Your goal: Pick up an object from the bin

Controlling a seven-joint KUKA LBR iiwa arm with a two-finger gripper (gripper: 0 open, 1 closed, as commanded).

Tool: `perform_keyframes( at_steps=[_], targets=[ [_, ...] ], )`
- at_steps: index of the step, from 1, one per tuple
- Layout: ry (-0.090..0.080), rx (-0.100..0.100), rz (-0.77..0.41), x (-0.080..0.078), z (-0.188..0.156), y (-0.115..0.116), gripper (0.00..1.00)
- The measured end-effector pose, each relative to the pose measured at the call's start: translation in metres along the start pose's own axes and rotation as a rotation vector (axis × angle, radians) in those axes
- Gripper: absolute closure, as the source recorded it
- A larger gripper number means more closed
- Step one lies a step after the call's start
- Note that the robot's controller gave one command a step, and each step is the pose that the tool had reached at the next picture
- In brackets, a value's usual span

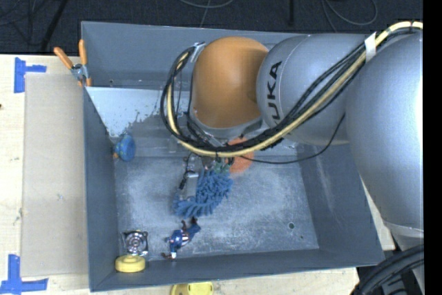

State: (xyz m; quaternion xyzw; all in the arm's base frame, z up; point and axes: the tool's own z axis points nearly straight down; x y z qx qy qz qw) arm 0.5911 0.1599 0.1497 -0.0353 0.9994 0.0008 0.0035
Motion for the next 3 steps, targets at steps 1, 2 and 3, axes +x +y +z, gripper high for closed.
perform_keyframes(
  at_steps=[1,2,3],
  targets=[
    [0.005,0.000,-0.118,0.000,0.055,-0.040,0.00],
    [0.005,0.002,-0.154,0.019,0.076,-0.030,1.00],
    [0.005,0.002,-0.152,0.019,0.076,-0.030,1.00]
  ],
)
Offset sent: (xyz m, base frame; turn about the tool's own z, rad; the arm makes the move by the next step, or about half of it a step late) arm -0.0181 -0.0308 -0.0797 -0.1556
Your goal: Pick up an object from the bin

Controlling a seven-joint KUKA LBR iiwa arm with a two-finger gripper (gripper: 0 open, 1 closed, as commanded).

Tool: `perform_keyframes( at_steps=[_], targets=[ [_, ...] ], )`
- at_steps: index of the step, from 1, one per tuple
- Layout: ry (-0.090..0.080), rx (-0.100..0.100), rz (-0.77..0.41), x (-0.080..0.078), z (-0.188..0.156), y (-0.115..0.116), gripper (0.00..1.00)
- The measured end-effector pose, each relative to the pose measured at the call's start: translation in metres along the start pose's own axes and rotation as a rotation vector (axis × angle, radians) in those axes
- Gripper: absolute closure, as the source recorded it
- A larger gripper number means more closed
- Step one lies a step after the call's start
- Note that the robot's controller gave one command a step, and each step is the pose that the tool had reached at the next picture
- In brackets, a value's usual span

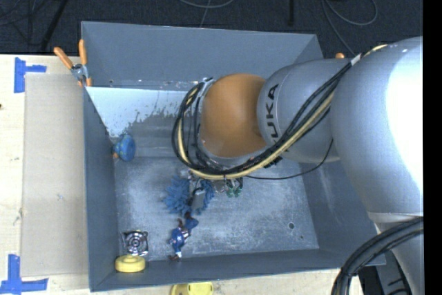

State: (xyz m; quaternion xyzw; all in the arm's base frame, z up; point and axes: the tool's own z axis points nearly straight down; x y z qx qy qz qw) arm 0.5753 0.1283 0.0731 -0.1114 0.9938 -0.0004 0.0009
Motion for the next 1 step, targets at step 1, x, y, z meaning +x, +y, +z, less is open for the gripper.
perform_keyframes(
  at_steps=[1],
  targets=[
    [-0.002,-0.001,0.004,0.0337,-0.1530,-0.0083,1.00]
  ],
)
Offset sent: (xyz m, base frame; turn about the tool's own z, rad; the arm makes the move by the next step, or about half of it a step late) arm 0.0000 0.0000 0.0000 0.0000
